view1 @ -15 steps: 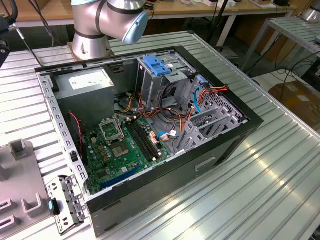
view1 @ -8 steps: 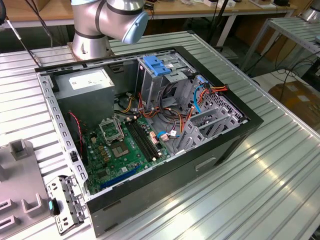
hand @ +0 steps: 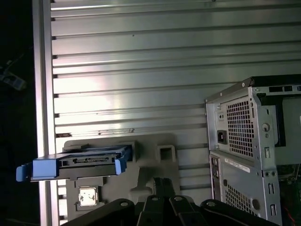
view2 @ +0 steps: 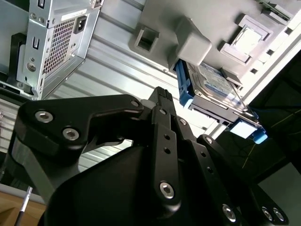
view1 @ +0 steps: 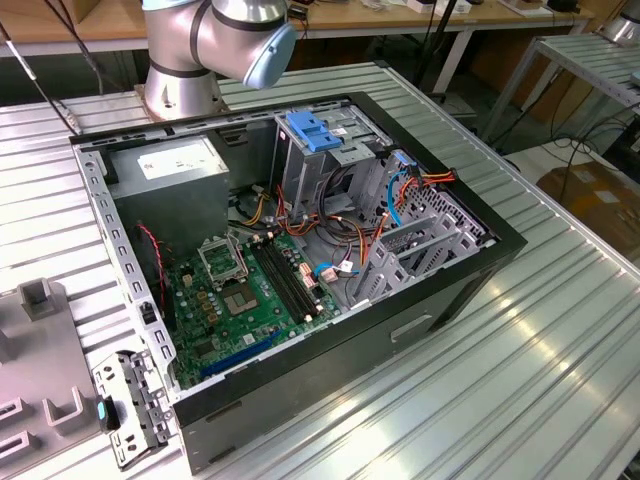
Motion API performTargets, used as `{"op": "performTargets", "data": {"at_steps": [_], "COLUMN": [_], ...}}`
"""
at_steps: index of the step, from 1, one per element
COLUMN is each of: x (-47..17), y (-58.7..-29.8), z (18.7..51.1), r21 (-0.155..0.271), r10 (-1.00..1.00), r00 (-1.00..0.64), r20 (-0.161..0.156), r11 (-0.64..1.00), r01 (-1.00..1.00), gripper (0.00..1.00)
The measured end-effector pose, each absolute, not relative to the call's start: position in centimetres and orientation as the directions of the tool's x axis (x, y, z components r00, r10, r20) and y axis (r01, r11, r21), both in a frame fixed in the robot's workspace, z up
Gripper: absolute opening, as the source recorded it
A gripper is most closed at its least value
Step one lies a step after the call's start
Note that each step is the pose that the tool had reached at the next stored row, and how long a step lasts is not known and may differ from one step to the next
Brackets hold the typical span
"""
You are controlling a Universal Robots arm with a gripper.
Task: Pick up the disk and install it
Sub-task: 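Reach for the disk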
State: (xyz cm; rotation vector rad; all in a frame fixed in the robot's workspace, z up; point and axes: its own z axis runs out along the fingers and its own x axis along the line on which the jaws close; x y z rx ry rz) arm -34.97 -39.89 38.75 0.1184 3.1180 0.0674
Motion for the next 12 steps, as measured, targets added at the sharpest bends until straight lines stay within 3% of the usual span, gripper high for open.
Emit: {"op": "performTargets", "data": {"at_steps": [12], "x": [-37.5], "y": [-39.9], "z": [38.7], "r21": [0.044], "r10": [0.076], "r00": [-0.997], "r20": [-0.019], "r11": [0.996], "r01": [0.075], "gripper": [0.11]}}
